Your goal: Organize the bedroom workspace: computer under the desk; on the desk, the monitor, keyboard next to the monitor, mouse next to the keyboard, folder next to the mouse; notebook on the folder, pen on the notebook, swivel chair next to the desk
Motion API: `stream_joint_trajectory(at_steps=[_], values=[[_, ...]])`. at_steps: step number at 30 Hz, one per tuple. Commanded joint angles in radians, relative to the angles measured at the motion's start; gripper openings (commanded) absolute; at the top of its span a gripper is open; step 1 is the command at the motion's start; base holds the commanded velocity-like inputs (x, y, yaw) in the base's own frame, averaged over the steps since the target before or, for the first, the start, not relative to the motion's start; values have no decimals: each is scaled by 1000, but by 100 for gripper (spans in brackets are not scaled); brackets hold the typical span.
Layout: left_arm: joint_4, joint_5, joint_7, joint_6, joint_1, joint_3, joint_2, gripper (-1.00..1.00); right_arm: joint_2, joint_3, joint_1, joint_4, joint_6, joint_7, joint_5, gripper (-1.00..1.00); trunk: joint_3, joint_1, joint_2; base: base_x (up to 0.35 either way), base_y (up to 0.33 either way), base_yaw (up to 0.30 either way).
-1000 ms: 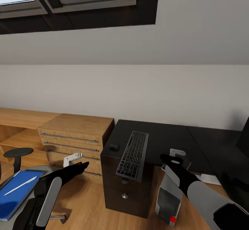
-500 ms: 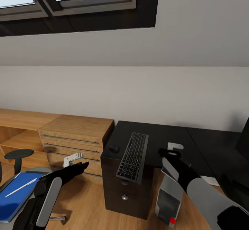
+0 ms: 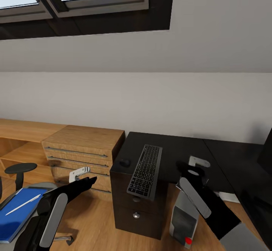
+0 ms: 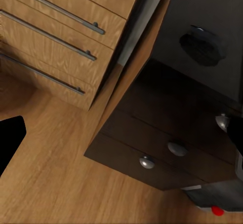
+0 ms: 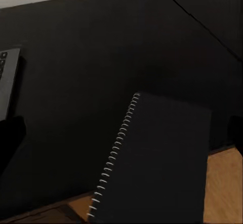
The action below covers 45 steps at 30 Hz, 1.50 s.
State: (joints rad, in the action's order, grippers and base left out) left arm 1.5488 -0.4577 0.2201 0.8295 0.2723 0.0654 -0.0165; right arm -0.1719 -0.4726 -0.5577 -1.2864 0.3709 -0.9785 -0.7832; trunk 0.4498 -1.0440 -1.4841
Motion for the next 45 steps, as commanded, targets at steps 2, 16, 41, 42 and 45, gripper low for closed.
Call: stream_joint_trajectory(at_steps=[2, 16, 41, 42, 45], values=[[-1, -10, 9, 2, 1, 0, 0, 100, -14, -5, 62, -113, 10, -37, -10, 100, 1, 0, -1, 0, 0, 0], [-13, -8, 8, -3, 1, -1, -1, 100, -8, -99, 148, -225, -5, -63, -20, 100, 1, 0, -1, -161, 142, 0], [-643, 140, 1, -409, 1, -151, -3, 100, 45, -147, 150, 353, -401, 207, 53, 100, 4, 0, -1, -231, 145, -12], [-665, 143, 2, -429, 1, -153, -2, 100, 47, -158, 150, 369, -406, 207, 53, 100, 4, 0, -1, -170, 199, 0], [-761, 152, 2, -495, 1, -158, 0, 100, 63, -222, 151, 435, -421, 208, 53, 100, 4, 0, -1, -114, 132, 0]])
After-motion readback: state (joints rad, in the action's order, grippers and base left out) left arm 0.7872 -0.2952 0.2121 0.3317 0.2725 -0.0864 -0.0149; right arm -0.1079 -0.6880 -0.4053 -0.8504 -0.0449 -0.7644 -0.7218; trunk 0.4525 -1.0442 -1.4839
